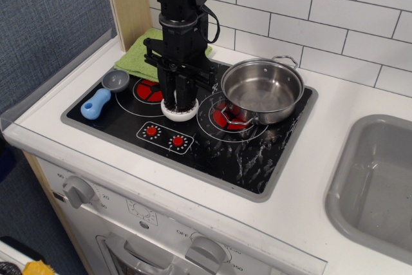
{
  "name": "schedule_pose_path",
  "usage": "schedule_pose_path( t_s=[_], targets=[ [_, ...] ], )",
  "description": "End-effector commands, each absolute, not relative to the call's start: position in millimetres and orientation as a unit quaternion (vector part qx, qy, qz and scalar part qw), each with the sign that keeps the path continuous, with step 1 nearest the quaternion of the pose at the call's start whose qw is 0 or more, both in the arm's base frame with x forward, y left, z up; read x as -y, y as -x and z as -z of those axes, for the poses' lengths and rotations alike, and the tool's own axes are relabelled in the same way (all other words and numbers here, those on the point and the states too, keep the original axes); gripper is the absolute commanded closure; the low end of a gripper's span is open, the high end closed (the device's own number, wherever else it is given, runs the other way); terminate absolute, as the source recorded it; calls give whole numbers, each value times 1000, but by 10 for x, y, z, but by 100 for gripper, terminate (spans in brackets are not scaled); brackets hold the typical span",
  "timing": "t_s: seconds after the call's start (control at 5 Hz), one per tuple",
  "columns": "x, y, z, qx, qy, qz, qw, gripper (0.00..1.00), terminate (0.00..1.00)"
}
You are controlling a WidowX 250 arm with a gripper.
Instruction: Move the mushroom and put it in the pot.
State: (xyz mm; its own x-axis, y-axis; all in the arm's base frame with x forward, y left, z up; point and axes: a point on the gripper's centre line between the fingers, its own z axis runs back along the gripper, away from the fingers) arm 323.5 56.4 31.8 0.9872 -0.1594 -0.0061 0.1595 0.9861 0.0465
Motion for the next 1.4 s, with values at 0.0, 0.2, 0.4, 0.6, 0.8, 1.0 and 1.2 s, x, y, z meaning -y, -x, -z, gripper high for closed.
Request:
schedule_pose_path(
  t_s=[0.0, 0.2, 0.4, 0.6, 0.8, 1.0, 1.2],
  targets=[
    [-344, -3451, -977, 63, -16, 94, 993, 100, 0],
    [-35, -3680, -965, 66, 17, 137, 988, 100, 0],
    [265, -3864, -825, 58, 30, 176, 982, 100, 0],
    [414, -3956, -689, 47, 16, 195, 980, 100, 0],
    [378, -3932, -600, 37, 1, 192, 981, 100, 0],
    [364, -3892, -579, 32, -15, 200, 979, 100, 0],
    [385, -3877, -637, 38, -16, 205, 978, 0, 0]
  ],
)
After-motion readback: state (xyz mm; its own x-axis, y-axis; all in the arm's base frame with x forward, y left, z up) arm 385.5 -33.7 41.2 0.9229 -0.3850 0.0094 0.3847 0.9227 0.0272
